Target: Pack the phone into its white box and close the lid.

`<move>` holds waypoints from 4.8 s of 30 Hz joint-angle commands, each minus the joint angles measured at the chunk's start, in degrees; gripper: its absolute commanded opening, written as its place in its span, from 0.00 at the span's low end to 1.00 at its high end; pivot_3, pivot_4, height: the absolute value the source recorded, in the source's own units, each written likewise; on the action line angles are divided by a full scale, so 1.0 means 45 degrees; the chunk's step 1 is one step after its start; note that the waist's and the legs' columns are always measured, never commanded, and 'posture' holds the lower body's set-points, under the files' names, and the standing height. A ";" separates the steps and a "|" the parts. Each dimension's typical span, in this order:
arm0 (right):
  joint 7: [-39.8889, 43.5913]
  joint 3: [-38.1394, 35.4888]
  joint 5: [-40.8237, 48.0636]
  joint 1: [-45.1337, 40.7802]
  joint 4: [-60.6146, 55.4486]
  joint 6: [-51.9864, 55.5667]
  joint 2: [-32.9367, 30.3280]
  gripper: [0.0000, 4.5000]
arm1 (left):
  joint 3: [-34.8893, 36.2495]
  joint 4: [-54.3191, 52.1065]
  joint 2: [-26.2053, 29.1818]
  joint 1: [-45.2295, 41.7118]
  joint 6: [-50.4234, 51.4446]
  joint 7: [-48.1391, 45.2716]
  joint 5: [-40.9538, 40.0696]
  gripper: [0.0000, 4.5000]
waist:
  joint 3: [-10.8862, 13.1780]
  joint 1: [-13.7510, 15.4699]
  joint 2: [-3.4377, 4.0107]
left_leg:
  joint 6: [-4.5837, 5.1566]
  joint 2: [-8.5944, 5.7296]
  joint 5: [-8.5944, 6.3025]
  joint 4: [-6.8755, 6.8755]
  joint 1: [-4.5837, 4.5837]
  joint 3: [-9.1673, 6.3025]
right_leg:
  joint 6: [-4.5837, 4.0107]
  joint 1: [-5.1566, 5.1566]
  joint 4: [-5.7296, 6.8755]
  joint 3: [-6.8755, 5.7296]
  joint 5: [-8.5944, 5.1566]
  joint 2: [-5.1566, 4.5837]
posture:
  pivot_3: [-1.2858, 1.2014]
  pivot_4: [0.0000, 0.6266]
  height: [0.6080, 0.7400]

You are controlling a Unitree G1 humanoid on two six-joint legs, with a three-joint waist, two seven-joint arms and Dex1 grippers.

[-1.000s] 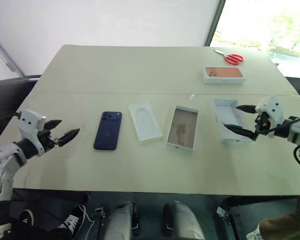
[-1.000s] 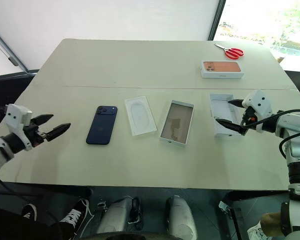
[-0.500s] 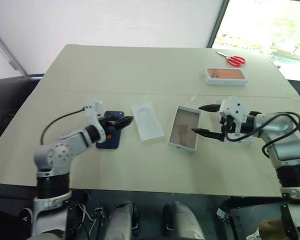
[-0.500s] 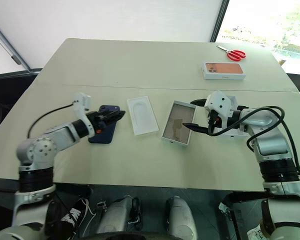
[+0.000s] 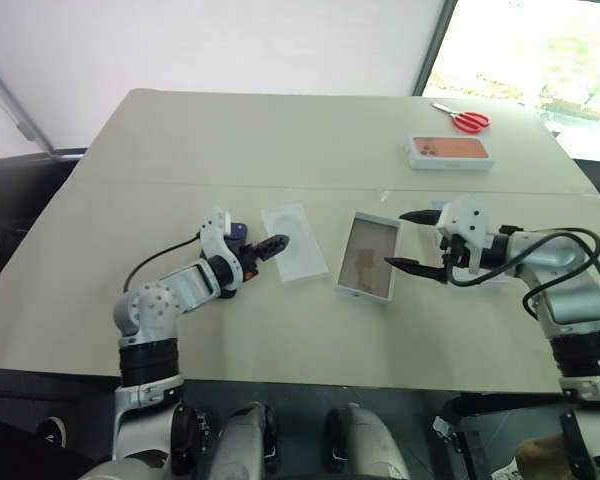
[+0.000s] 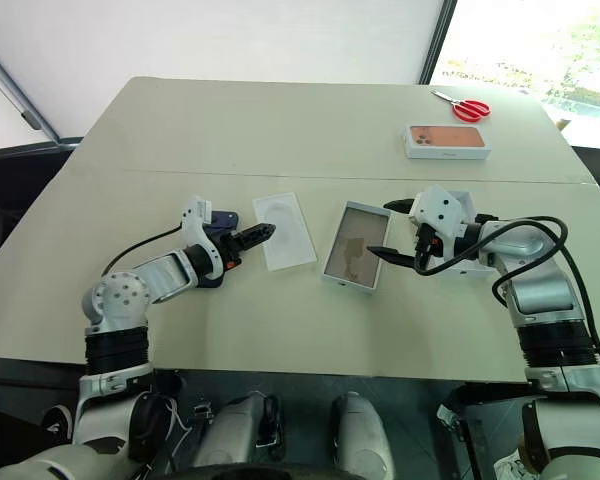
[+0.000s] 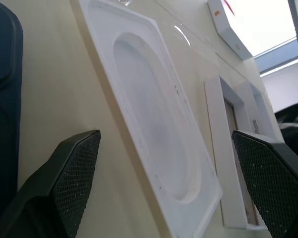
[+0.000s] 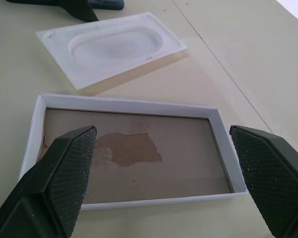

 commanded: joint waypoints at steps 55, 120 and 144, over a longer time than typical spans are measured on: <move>-0.0801 -0.0133 -0.0081 -0.0133 -0.0939 0.0157 0.0149 1.00 | 0.0618 0.3838 -0.0471 -0.1868 -0.0415 -0.0622 -0.0249 0.01 | 0.0000 0.0181 -0.0007 | 0.0006 0.0001 -0.0008 0.0010 0.0004 -0.0004 | 0.0000 0.0011 -0.0010 -0.0001 0.0000 -0.0006 | 0.52 0.24 1.00; 0.0067 0.3317 -0.1914 -0.0507 0.0005 -0.0833 0.2479 0.64 | 0.1821 0.1716 -0.0074 -0.2933 0.0621 0.1442 -0.3471 0.00 | 0.0014 0.0115 -0.0035 | -0.0010 0.0005 0.0000 0.0000 -0.0001 -0.0004 | 0.0002 0.0002 -0.0008 -0.0003 -0.0001 0.0011 | 0.52 0.24 1.00; -0.0797 -0.0178 -0.0420 0.0204 0.0106 0.0059 0.0172 0.77 | -0.1041 0.3371 -0.0807 -0.2872 0.0221 0.0149 -0.1036 0.00 | 0.0015 0.0214 -0.0035 | -0.0006 0.0003 -0.0003 -0.0005 -0.0005 -0.0004 | -0.0001 -0.0002 -0.0020 -0.0001 -0.0001 0.0003 | 0.52 0.24 1.00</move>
